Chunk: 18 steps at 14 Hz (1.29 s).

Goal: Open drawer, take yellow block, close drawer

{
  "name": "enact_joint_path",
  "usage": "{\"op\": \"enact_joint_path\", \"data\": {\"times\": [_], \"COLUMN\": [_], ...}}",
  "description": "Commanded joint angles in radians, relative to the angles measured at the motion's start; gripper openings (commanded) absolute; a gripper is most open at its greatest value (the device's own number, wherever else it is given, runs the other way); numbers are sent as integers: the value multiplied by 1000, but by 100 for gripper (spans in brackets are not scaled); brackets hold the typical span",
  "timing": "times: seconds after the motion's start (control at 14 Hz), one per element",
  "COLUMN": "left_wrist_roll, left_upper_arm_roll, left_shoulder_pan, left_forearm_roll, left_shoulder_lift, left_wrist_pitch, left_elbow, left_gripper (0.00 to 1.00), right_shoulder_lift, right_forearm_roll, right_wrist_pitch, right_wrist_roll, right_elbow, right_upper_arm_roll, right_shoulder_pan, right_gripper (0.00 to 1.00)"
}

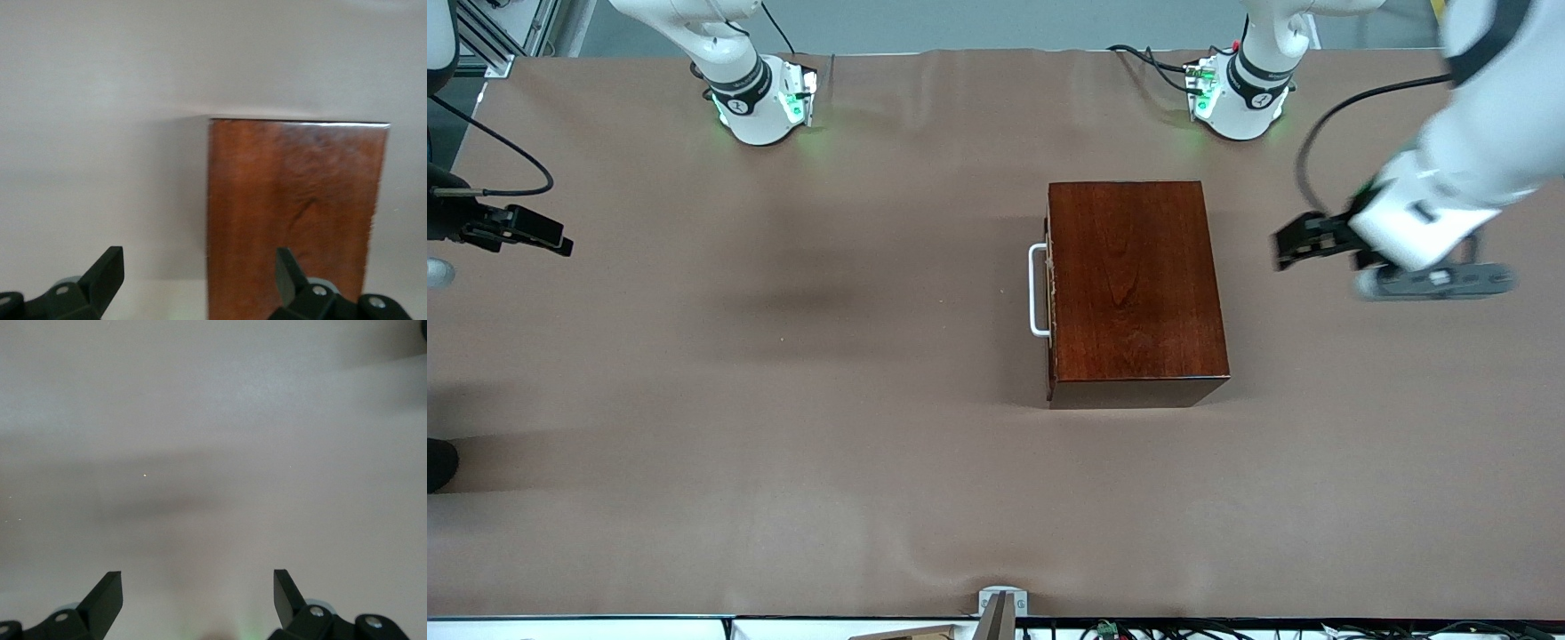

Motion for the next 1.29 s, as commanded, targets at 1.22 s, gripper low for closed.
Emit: {"op": "enact_joint_path", "data": {"times": [1.22], "left_wrist_roll": [-647], "left_upper_arm_roll": [17], "left_shoulder_pan": [-595], "left_forearm_roll": [278], "left_shoulder_lift": [403], "left_wrist_pitch": [255], "left_elbow": [81], "left_gripper": [100], "right_shoulder_lift": [-9], "right_forearm_roll": [-13], "right_wrist_pitch": [5], "right_wrist_roll": [12], "right_elbow": [-11], "right_upper_arm_roll": [4], "right_shoulder_pan": [0], "right_gripper": [100]}}
